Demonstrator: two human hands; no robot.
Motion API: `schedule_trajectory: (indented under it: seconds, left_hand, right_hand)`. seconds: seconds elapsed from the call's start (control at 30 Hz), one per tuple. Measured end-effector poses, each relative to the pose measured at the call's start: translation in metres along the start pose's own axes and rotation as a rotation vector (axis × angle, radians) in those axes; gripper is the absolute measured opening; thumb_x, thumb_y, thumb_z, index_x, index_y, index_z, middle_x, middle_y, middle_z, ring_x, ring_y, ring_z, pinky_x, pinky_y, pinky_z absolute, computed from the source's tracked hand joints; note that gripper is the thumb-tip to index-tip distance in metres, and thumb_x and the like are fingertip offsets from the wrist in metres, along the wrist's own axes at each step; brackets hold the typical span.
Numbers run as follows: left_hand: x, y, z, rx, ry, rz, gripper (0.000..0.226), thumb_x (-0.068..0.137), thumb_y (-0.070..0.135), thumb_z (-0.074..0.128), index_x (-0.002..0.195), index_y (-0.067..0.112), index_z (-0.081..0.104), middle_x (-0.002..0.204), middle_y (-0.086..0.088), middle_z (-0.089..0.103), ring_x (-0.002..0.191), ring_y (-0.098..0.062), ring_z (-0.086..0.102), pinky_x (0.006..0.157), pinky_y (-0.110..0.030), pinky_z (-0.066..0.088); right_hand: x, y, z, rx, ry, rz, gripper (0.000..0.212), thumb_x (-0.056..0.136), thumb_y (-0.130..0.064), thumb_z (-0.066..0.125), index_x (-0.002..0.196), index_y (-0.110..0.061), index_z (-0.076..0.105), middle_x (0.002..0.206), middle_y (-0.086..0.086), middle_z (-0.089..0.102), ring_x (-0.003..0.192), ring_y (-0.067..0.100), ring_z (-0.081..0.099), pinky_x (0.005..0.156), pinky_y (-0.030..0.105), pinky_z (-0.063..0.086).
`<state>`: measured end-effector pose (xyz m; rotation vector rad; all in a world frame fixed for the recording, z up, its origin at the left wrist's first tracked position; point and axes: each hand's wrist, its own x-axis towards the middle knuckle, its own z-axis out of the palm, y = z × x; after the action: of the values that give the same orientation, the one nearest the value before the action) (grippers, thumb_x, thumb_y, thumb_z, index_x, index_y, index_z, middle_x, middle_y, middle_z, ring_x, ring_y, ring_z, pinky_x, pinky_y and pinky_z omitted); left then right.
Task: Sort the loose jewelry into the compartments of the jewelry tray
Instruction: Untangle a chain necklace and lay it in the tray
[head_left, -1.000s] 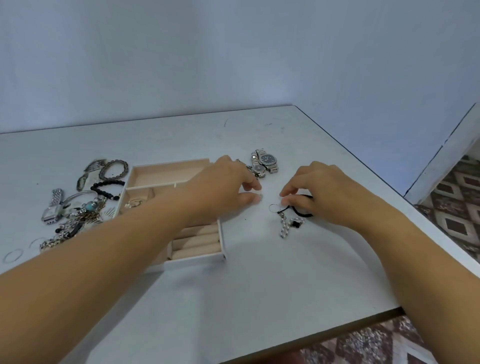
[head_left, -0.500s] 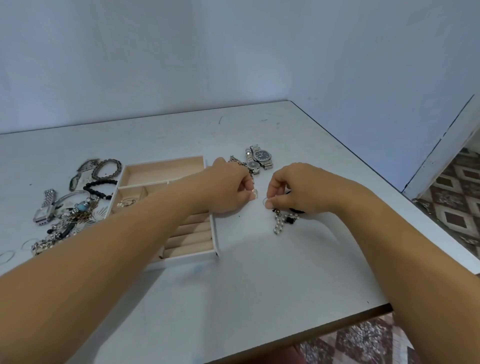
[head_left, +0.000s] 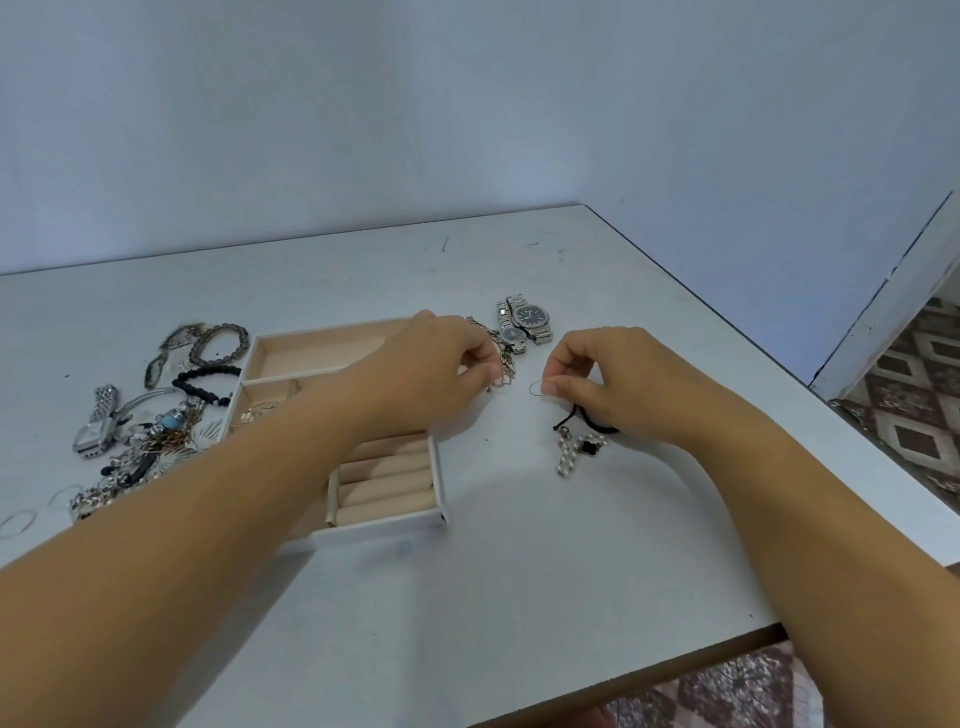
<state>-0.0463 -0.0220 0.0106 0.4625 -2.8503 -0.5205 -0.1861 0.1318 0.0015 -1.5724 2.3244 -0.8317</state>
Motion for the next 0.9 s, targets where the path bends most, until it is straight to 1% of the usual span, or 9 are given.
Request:
schedule_trajectory:
  seconds: [0.07,0.13,0.23,0.33,0.43,0.5,0.67,0.8,0.9]
  left_hand:
    - [-0.003,0.0,-0.005,-0.047,0.029,-0.024,0.012,0.092,0.029,0.056,0.087,0.023,0.065,0.09,0.01,0.064,0.086,-0.01,0.05,0.067,-0.018,0.032]
    - [-0.006,-0.002,-0.008,-0.166,0.024,-0.094,0.013,0.091,0.029,0.058,0.083,0.021,0.065,0.082,0.009,0.063,0.079,-0.008,0.051,0.06,-0.005,0.034]
    - [-0.01,-0.006,-0.007,-0.31,0.023,-0.167,0.015,0.089,0.03,0.061,0.083,0.018,0.068,0.076,0.003,0.062,0.063,-0.006,0.047,0.055,-0.007,0.035]
    - [-0.013,-0.009,-0.006,-0.161,0.073,-0.127,0.013,0.088,0.031,0.061,0.085,0.02,0.067,0.083,0.006,0.066,0.063,-0.001,0.049,0.064,-0.019,0.039]
    - [-0.016,-0.008,-0.006,-0.104,0.077,-0.113,0.011,0.087,0.032,0.06,0.083,0.024,0.066,0.086,0.01,0.066,0.073,-0.001,0.054,0.067,-0.021,0.039]
    - [-0.016,-0.005,-0.005,-0.091,0.069,-0.11,0.01,0.087,0.032,0.06,0.081,0.026,0.065,0.088,0.01,0.066,0.081,-0.009,0.058,0.073,-0.025,0.041]
    - [-0.018,0.0,-0.001,-0.081,0.049,-0.092,0.01,0.087,0.033,0.06,0.082,0.027,0.066,0.084,0.018,0.061,0.06,0.006,0.046,0.085,-0.032,0.041]
    - [-0.017,0.006,0.002,-0.068,0.022,-0.079,0.01,0.087,0.034,0.058,0.084,0.028,0.066,0.085,0.019,0.059,0.062,0.006,0.046,0.094,-0.036,0.041]
    - [-0.016,0.01,0.005,-0.042,0.008,-0.074,0.011,0.088,0.035,0.057,0.085,0.028,0.066,0.091,0.016,0.062,0.059,0.01,0.042,0.094,-0.037,0.041]
  right_hand:
    - [0.0,-0.001,0.001,-0.014,0.012,-0.003,0.007,0.087,-0.034,0.063,0.084,-0.028,0.064,0.082,-0.015,0.062,0.074,-0.011,0.053,0.062,0.005,0.038]
    - [-0.001,-0.003,0.003,-0.029,0.026,-0.007,0.008,0.088,-0.033,0.062,0.083,-0.027,0.063,0.081,-0.015,0.062,0.078,-0.009,0.053,0.063,0.007,0.039]
    - [-0.003,-0.007,0.004,-0.04,0.036,-0.021,0.009,0.088,-0.031,0.061,0.084,-0.025,0.064,0.079,-0.012,0.063,0.074,-0.009,0.053,0.061,0.01,0.038]
    - [-0.003,-0.008,0.007,-0.079,0.014,-0.025,0.009,0.087,-0.031,0.062,0.085,-0.023,0.064,0.081,-0.011,0.061,0.081,0.0,0.056,0.067,0.012,0.04]
    - [0.003,-0.005,0.012,-0.176,-0.014,-0.012,0.01,0.087,-0.034,0.063,0.082,-0.025,0.064,0.097,-0.011,0.058,0.097,0.01,0.048,0.089,0.032,0.038]
    - [0.006,-0.005,0.013,-0.215,-0.011,0.006,0.009,0.086,-0.035,0.062,0.081,-0.027,0.064,0.105,-0.008,0.057,0.105,0.013,0.045,0.095,0.038,0.036]
    - [0.002,-0.005,0.001,-0.253,-0.028,0.0,0.01,0.085,-0.042,0.063,0.086,-0.033,0.066,0.108,-0.011,0.052,0.109,0.013,0.041,0.094,0.034,0.028]
    - [-0.014,-0.001,-0.016,-0.243,-0.125,0.016,0.009,0.077,-0.051,0.065,0.081,-0.044,0.065,0.098,-0.019,0.052,0.106,0.013,0.041,0.09,0.034,0.033]
    - [-0.027,0.001,-0.022,-0.26,-0.158,0.042,0.021,0.067,-0.064,0.066,0.083,-0.049,0.065,0.099,-0.019,0.051,0.104,0.013,0.039,0.089,0.035,0.036]
